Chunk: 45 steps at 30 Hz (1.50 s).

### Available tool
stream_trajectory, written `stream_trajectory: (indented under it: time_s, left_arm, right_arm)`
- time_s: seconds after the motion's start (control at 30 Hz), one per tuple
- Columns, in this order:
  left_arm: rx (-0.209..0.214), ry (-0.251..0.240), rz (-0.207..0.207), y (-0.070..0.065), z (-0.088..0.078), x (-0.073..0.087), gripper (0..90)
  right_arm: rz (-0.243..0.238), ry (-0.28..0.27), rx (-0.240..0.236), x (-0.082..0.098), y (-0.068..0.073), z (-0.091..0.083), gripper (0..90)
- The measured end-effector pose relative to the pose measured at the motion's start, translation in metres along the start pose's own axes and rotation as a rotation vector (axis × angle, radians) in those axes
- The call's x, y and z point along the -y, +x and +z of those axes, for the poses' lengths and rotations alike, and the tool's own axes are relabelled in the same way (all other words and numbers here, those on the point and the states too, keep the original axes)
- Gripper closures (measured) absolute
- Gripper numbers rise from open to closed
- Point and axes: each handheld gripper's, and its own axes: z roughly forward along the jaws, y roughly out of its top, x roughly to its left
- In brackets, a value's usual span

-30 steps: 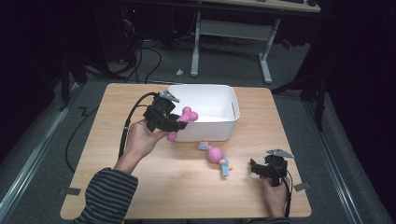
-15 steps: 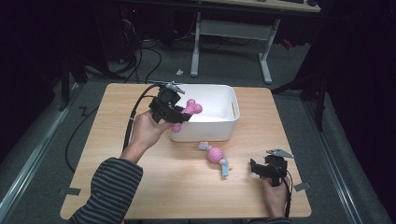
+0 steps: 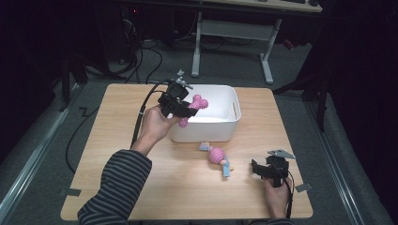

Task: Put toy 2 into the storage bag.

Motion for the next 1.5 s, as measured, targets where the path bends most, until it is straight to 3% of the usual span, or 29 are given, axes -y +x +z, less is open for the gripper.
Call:
stream_trajectory:
  time_s: [0.33,0.93,1.4,1.5]
  left_arm:
    - [-0.023,0.007,0.000,0.004,0.019,-0.009,59.4]
    - [-0.064,0.003,-0.045,0.015,0.042,-0.013,59.3]
    - [-0.100,0.022,-0.045,0.021,0.056,-0.010,59.1]
    - [-0.118,0.033,-0.026,0.019,0.060,-0.010,59.0]
  right_arm:
    - [0.003,0.000,0.001,0.000,0.000,0.000,14.1]
    - [0.004,0.002,0.001,0.000,0.001,0.000,14.2]
    - [0.003,-0.001,-0.001,0.000,0.001,0.000,14.5]
    - [-0.002,-0.002,-0.003,0.000,0.001,0.000,14.5]
